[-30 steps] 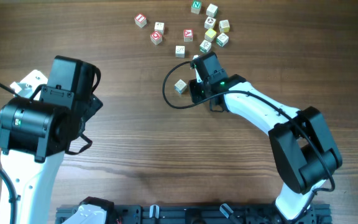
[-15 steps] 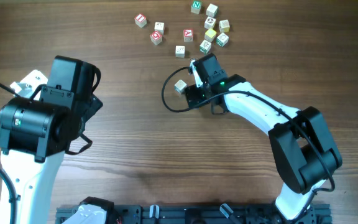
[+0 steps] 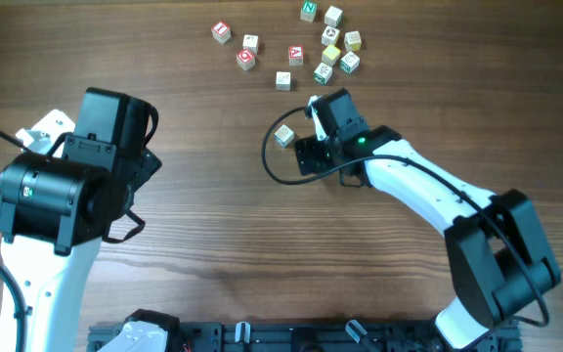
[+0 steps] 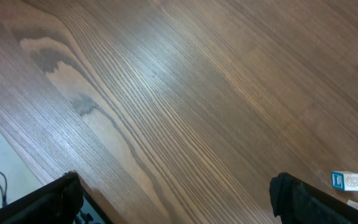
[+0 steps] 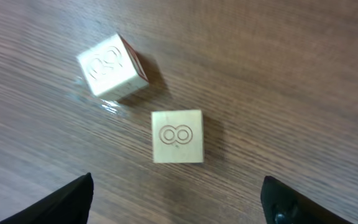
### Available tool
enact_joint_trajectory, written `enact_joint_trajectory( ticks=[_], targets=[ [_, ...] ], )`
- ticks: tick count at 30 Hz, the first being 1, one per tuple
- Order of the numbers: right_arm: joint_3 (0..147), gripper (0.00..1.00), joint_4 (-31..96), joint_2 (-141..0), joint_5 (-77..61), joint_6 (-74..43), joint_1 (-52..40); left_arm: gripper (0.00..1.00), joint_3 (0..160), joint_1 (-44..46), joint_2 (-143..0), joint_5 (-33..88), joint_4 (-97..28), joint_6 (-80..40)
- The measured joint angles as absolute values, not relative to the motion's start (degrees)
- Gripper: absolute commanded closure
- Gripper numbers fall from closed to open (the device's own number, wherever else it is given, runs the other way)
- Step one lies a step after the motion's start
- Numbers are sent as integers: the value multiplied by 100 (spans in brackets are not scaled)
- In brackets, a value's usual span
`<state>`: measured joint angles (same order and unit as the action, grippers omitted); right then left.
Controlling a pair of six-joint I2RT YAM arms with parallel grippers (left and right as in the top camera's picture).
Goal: Form a circle
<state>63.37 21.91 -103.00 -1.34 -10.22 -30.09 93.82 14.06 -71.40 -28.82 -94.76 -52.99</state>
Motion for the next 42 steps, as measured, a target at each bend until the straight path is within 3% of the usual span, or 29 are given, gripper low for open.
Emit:
enact_joint_trajectory(
  ticks=[10,18,42],
  targets=[
    [6130,37,1487,-10779,-126,-829,-3013,0,9382,1406,-7140,-2882,-9474,-5299],
    [6125,66,1149,-11041,-34,-753,-3013,0,9382,1406,-7140,-2882,-9474,-5299],
    [6125,69,676,-11069,5,-379,-3013,0,9382,1406,-7140,-2882,-9474,-5299]
  ],
)
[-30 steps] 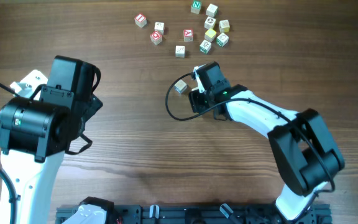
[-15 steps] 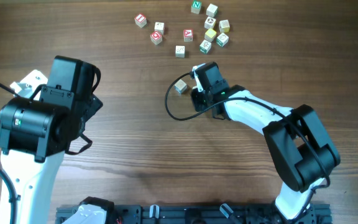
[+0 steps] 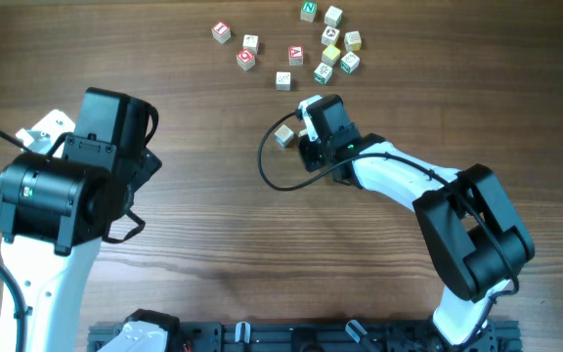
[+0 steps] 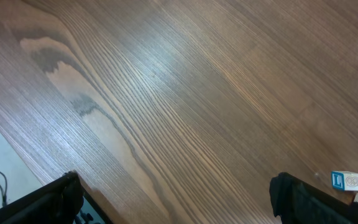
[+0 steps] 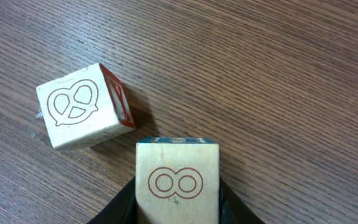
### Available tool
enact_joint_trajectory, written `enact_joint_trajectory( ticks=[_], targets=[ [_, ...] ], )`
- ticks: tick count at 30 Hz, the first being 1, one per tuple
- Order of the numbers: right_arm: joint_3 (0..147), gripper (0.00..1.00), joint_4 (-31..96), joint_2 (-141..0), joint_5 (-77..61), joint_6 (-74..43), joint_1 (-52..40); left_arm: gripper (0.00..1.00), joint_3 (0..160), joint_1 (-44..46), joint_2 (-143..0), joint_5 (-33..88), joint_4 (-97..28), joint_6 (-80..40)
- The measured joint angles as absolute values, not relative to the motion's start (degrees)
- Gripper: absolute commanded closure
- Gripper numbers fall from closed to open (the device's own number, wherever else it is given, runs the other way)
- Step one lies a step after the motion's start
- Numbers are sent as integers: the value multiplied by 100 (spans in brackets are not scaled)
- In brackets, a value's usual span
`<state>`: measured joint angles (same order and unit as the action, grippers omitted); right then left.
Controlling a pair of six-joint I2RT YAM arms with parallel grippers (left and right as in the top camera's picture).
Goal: Form a circle
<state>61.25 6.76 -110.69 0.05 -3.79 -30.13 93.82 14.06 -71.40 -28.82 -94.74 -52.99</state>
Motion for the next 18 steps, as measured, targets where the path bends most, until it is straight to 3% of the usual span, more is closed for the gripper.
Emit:
enact_joint_trajectory(
  ticks=[18],
  targets=[
    [6165,71,598,-11257,1,-228,-3015,0,9382,1406,-7140,-2882,-9476,-5299]
  ],
)
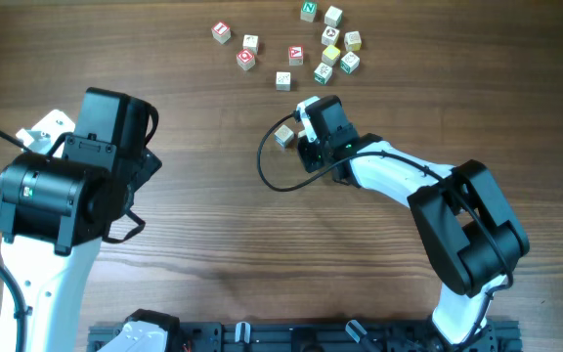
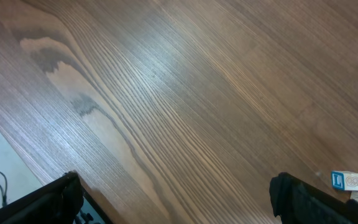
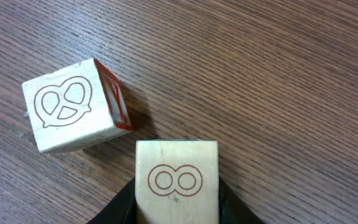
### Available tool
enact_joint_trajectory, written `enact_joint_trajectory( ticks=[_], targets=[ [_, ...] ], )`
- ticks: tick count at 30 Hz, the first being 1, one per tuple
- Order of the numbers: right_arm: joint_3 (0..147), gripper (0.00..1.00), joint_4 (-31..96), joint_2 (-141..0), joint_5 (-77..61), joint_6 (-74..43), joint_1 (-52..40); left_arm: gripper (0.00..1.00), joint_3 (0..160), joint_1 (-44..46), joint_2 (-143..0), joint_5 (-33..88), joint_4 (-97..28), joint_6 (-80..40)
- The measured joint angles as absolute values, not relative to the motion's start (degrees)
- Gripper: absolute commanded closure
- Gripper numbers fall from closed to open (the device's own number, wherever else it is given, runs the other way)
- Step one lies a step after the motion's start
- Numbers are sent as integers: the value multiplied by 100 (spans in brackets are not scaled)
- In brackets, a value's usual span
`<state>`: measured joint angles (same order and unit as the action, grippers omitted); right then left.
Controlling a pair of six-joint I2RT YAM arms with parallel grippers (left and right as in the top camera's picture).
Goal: Form a circle
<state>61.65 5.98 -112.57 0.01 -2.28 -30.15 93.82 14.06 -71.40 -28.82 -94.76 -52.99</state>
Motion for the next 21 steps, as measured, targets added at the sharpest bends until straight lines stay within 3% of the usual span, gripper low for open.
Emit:
enact_joint_trajectory(
  ticks=[21],
  targets=[
    [6169,71,587,-11266,-134,-27,-3006,0,9382,1406,-7140,-2882,-9476,-5299]
  ],
)
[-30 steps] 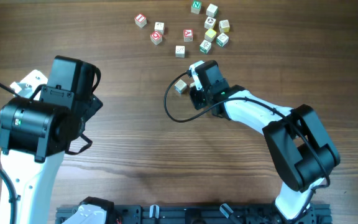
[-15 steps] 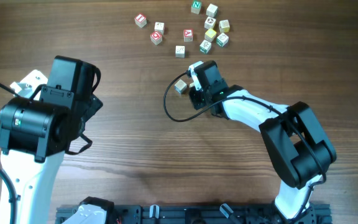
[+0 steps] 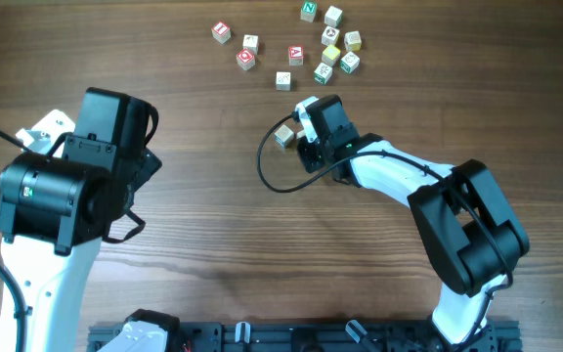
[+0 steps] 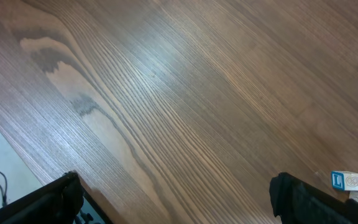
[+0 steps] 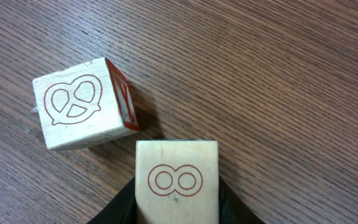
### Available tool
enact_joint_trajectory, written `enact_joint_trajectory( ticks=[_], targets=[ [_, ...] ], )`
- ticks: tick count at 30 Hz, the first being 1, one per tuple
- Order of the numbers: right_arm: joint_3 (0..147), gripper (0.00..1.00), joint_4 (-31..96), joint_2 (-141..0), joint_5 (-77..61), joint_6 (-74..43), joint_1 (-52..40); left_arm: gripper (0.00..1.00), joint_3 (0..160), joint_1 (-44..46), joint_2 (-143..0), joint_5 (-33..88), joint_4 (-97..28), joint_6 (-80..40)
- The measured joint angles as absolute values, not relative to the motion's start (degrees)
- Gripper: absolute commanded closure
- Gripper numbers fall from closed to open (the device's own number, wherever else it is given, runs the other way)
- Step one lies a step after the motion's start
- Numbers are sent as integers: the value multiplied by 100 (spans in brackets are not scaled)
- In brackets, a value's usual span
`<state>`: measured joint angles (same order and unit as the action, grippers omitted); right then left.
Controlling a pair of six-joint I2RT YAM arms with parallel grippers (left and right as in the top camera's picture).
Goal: Form a circle
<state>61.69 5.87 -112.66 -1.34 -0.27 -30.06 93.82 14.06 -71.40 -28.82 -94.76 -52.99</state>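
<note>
Between the fingers of my right gripper (image 5: 176, 205) sits a pale wooden block with a red double-circle mark (image 5: 176, 180), and the gripper is shut on it. Just up and left of it lies a block with a pretzel mark and a red side (image 5: 82, 112), its corner close to the held block. Overhead, the right gripper (image 3: 303, 125) is beside that pretzel block (image 3: 283, 135), and the held block is mostly hidden under it. Several more lettered blocks (image 3: 323, 70) are scattered at the far side. My left gripper (image 4: 179, 205) hangs open over bare wood.
A black cable (image 3: 267, 166) loops from the right wrist over the table beside the pretzel block. In the left wrist view, the table's near left edge (image 4: 5, 143) shows, and a few blocks (image 4: 347, 180) sit at the right border.
The right gripper stays shut on the double-circle block. In the right wrist view the pretzel block sits slightly further right and a little turned. The left arm has not moved.
At first my right gripper was open above the double-circle block, which lay on the table beside the pretzel block. Then it was down and shut on that block. It has held the block beside the pretzel block since, shifting only slightly.
</note>
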Motion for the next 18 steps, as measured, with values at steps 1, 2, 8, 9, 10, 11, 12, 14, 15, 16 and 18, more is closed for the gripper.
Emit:
enact_joint_trajectory(
  ticks=[1,2,8,9,10,11,12,14,15,16,18],
  targets=[
    [6169,71,587,-11266,-137,-25,-3006,0,9382,1406,-7140,-2882,-9476,-5299],
    [6169,71,587,-11266,-139,-12,-3006,0,9382,1406,-7140,-2882,-9476,-5299],
    [6171,71,567,-11273,-152,12,-3006,0,9382,1406,-7140,-2882,-9476,-5299],
    [6171,71,567,-11273,-161,14,-3006,0,9382,1406,-7140,-2882,-9474,-5299],
    [6171,70,563,-11277,-178,36,-3006,0,9382,1406,-7140,-2882,-9474,-5299],
    [6176,70,548,-11284,-213,58,-3006,0,9382,1406,-7140,-2882,-9474,-5299],
    [6180,70,526,-11295,-248,80,-3006,0,9382,1406,-7140,-2882,-9474,-5299],
    [6198,71,504,-11316,-298,106,-3006,0,9382,1406,-7140,-2882,-9476,-5299],
    [6202,71,504,-11319,-305,123,-3006,0,9382,1406,-7140,-2882,-9476,-5299],
    [6202,71,504,-11319,-307,128,-3006,0,9382,1406,-7140,-2882,-9476,-5299],
    [6202,72,502,-11321,-320,141,-3006,0,9382,1406,-7140,-2882,-9474,-5299]
  ],
)
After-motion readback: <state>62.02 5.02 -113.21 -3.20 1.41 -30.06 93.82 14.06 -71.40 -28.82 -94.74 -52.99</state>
